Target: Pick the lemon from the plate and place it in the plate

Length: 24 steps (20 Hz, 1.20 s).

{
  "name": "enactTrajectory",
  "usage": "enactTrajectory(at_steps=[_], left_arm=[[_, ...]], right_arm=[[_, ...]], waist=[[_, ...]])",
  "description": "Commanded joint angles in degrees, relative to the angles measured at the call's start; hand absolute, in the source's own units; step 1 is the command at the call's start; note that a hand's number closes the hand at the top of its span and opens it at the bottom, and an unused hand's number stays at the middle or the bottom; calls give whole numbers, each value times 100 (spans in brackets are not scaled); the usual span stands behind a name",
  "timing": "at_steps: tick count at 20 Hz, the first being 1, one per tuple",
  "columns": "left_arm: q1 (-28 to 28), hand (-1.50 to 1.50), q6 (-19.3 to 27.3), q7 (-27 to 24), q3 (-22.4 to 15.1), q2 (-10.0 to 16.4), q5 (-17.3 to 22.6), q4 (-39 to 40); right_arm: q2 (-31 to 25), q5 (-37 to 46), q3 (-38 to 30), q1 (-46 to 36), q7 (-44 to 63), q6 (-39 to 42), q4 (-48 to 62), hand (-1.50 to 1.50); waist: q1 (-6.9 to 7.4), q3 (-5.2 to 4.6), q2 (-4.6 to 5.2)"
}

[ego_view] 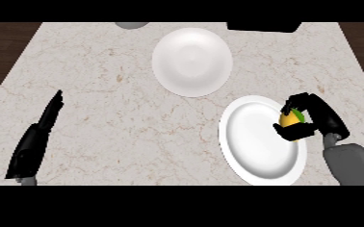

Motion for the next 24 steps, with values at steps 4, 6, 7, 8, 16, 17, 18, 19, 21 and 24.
enactTrajectory(at_steps=[4,6,7,8,16,17,18,19,21,24], left_arm=[[-455,0,-100,246,-120,-19,-1,-32],[-468,0,-6,114,-230,-75,-165,26],[-429,0,32,102,-212,-143,-148,157],[-416,0,-106,242,-82,22,-22,-21],[-256,0,55,140,60,-43,-34,58],[-246,0,2,292,-7,-20,-64,-93],[-47,0,157,208,-217,-249,-230,-86],[-55,0,70,159,-145,-164,-168,-29],[-276,0,-189,285,236,173,148,-24],[-240,0,-153,286,189,103,95,-46]], right_arm=[[-1207,822,179,-1562,-1109,685,1698,150],[-1191,1135,179,-1851,-1477,227,2253,150],[-1227,1187,87,-2185,-1438,144,2456,150],[-1161,1293,57,-2174,-1726,-245,2665,150],[-1011,1384,-454,-3144,-2875,-1700,3538,150],[-985,1382,-509,-3347,-2933,-1797,3610,150],[-932,1290,-578,-3441,-3149,-1849,3573,150],[-959,1148,-674,-3482,-3583,-1796,3641,150],[-895,923,-750,-3552,-4091,-1656,3399,150],[-568,726,-777,-4031,-4166,-1197,3448,150]], waist=[[306,37,126],[251,37,119],[268,31,118],[249,39,88],[-8,20,1],[4,22,-5],[-18,20,-14],[-41,19,-12],[-139,15,-48],[-161,7,-62]])
